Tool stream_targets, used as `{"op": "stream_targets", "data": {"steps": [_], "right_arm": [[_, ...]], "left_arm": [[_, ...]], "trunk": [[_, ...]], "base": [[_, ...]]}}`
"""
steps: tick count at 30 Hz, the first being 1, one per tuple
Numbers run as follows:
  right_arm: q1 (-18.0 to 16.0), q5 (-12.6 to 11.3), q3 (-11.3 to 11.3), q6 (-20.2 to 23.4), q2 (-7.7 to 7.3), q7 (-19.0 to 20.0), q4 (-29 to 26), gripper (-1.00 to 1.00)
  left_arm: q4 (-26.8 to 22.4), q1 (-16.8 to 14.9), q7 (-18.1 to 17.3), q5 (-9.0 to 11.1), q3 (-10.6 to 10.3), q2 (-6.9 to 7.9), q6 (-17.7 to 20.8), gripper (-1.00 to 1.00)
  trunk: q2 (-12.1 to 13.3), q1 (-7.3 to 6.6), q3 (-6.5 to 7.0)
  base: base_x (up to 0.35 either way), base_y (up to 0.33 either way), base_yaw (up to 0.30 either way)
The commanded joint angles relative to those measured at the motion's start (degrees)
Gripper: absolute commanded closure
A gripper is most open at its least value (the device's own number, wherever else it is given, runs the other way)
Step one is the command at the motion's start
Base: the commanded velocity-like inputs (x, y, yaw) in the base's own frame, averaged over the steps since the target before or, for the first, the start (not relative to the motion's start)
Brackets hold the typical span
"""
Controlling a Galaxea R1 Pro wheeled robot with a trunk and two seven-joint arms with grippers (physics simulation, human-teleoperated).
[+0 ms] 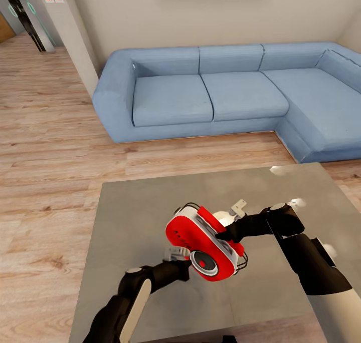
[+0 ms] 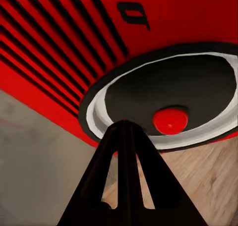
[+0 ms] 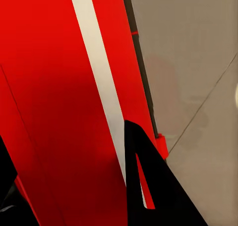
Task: Turn on the radio receiver that's on the table in the living room.
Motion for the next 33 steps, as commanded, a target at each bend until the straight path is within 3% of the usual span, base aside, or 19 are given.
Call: {"op": "stream_targets", "data": {"steps": [1, 7, 24, 33], "right_arm": [[0.0, -0.5, 0.0, 0.3, 0.0, 0.0, 0.0, 1.0], [0.0, -0.5, 0.0, 0.3, 0.0, 0.0, 0.0, 1.0], [0.0, -0.5, 0.1, 0.3, 0.0, 0.0, -0.1, 1.0], [0.0, -0.5, 0.1, 0.3, 0.0, 0.0, -0.1, 1.0]], "left_arm": [[1.5, -0.8, 0.2, 0.1, 0.0, 0.0, -0.4, 1.0], [5.3, -2.8, 0.7, 0.4, -0.3, 0.0, -2.2, 1.0], [6.1, -3.1, 0.7, 1.8, -0.6, 0.0, -2.5, 1.0], [7.0, -3.1, 0.7, 2.8, -2.8, 0.0, -2.6, 1.0]], "trunk": [[0.0, 0.0, 0.0], [0.0, 0.0, 0.0], [0.0, 0.0, 0.0], [0.0, 0.0, 0.0]], "base": [[0.0, 0.0, 0.0], [0.0, 0.0, 0.0], [0.0, 0.0, 0.0], [0.0, 0.0, 0.0]]}}
